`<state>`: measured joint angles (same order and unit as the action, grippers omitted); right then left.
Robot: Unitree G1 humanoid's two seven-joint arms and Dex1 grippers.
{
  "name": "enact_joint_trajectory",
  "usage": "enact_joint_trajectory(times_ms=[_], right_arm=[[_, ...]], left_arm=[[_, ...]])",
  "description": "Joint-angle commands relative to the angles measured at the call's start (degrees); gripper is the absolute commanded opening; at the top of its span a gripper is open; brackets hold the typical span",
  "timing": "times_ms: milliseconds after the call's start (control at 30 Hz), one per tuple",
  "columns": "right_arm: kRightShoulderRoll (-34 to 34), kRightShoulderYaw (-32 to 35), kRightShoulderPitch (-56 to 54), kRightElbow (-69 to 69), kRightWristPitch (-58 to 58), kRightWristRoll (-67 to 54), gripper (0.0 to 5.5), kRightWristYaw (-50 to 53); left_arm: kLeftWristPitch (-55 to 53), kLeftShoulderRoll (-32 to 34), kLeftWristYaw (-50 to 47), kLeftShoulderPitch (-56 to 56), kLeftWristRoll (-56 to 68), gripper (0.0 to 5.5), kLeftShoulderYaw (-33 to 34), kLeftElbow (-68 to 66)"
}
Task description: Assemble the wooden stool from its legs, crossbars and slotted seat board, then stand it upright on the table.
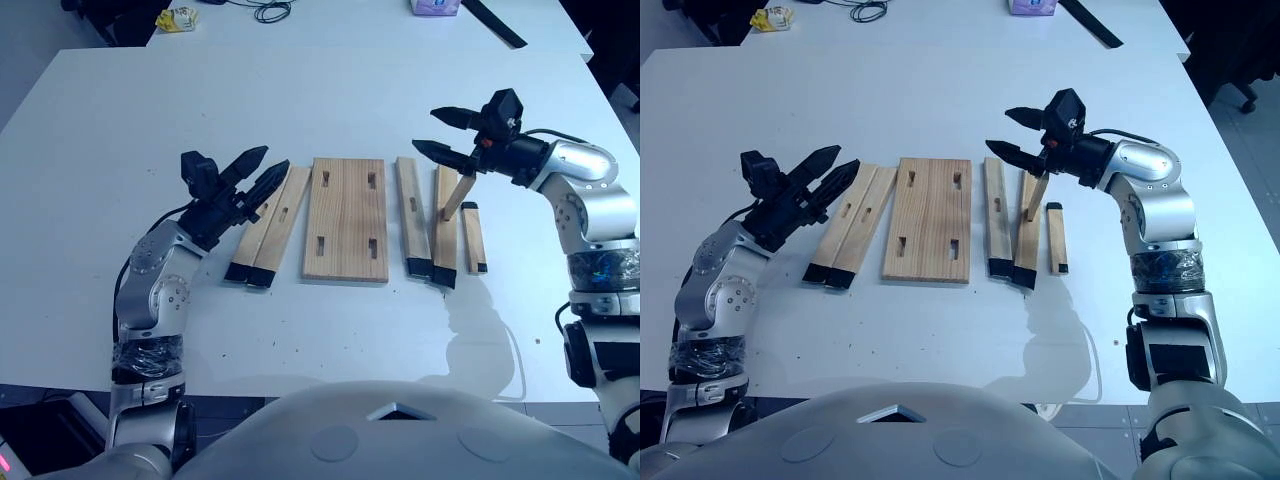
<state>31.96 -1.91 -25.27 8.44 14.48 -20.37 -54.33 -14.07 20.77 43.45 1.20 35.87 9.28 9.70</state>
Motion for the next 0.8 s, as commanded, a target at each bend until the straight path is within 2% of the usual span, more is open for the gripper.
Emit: enact_joint_trajectory(times_ms=[33,200,367,500,600,700,800], right_arm=[[-1.41,0.27,2.23,1.67,3.29,-1.10,3.11,0.17],[-2.03,5.51,-0.64,-5.91,7.45,-8.53,3.11,1.38],[3.97,7.07,-9.34,-8.84,13.80,-5.70,3.11,5.81],[8.08,4.67,-13.80,-10.80,27.33,-2.57,3.11,11.93],[4.47,6.99,-16.72,-11.68,45.55,-2.16,3.11,23.37],[4.29,7.94,-16.67,-19.93,60.88,-9.09,3.11,22.03],[9.62,5.22,-18.92,-20.82,62.88,-12.82,3.11,14.50]], left_arm=[[-0.30,0.79,0.10,0.87,-0.25,2.69,0.48,-0.47],[-0.13,0.48,-0.22,1.18,0.03,2.69,0.78,-0.56],[-0.11,-0.60,-2.33,-2.39,1.59,2.69,2.90,3.02],[0.41,-3.80,-7.36,-7.61,3.52,2.69,5.91,8.37],[2.03,-7.49,-11.96,-11.34,5.17,2.69,8.37,12.15],[4.07,-10.65,-14.93,-13.51,6.57,2.69,10.45,13.88],[6.16,-12.34,-16.17,-15.42,6.42,2.69,12.19,13.56]])
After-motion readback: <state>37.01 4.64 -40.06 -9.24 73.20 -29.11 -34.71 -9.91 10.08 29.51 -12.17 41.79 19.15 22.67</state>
